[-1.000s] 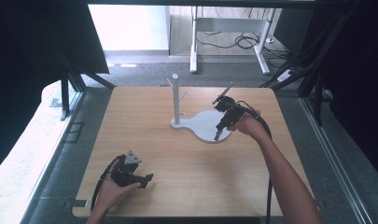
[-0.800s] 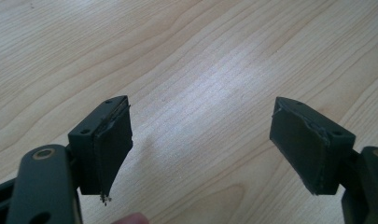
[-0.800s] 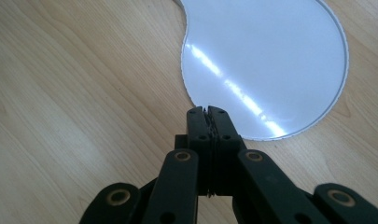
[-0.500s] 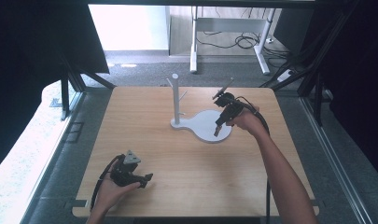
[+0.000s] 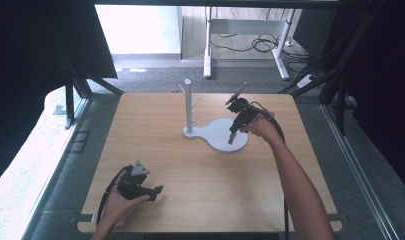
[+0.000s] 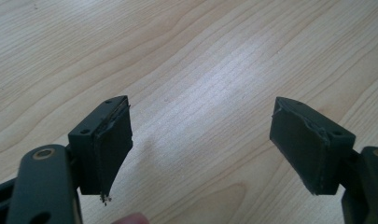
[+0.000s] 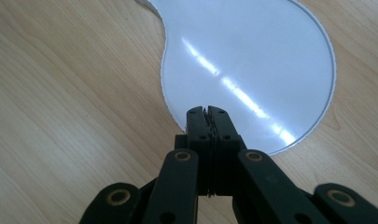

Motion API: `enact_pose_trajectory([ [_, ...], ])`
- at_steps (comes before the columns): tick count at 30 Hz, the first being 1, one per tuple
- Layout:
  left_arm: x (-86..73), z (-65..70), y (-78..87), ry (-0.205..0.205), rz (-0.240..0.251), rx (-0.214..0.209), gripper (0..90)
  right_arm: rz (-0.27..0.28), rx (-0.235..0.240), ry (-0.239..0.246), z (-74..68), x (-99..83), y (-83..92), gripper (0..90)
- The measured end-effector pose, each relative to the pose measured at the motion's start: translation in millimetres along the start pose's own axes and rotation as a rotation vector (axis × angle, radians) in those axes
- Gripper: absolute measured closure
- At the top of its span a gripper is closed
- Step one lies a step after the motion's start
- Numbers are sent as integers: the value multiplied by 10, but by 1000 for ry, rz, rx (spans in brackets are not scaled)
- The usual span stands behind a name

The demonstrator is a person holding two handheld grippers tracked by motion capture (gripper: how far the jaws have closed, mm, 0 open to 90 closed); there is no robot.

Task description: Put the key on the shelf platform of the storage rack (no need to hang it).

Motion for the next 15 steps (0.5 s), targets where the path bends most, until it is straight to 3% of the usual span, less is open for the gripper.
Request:
enact_pose_trajectory([
  [15,-7,-6,-9,6,-3,2,214,8,7,-27,73,75,-146,891],
])
Point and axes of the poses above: each handheld gripper's, and its own axes: y roughly backward along the jaws, x roughly out of its top, z roughly to its right, the point moved 4 cm from there along -y, roughly forward along the jaws, and after that the axes turned 13 degrees about -x, right-handed, at the moved point
